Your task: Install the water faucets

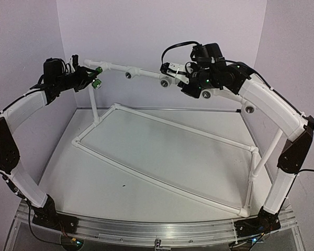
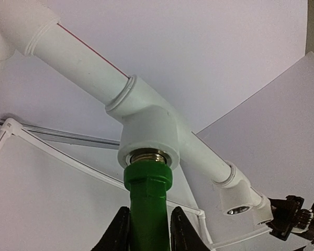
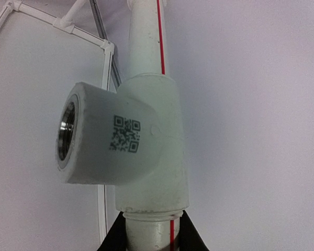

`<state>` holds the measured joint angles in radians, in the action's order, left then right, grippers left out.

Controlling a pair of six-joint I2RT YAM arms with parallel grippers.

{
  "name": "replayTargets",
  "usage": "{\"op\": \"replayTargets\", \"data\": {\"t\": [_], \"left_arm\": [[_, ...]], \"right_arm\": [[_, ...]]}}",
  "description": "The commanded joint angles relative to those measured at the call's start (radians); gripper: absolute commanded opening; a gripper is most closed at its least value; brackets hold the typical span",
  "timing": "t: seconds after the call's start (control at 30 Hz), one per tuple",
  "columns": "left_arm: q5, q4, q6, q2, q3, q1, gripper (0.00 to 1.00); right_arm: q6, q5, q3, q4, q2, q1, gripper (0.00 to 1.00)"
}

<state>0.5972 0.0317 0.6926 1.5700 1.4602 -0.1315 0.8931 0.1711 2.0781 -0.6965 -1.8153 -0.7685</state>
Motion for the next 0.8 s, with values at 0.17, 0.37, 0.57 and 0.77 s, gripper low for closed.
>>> {"op": "replayTargets", "data": {"t": [0.17,0.37,0.57,0.77], "left_arm": [[-0.170,0.075,-0.240,0.024,0.058,-0.017,0.00],[-0.230,0.126,-0.368,0.037,0.105,-0.036,0.00],[-0.319,0.158,-0.489,0.046,0.129,-0.073,0.00],[-0.436,0.153,-0.639,0.049,0.124,-0.127,0.00]], "right_arm": [[0.021,-0.105,-0.021,-0.102,0.057,-0.029,0.00],[0.025,-0.103,-0.024,-0.103,0.060,-0.029,0.00],[0.025,-0.105,-0.027,-0.102,0.062,-0.029,0.00],[0.025,-0.110,-0.029,-0.101,0.063,-0.029,0.00]]}}
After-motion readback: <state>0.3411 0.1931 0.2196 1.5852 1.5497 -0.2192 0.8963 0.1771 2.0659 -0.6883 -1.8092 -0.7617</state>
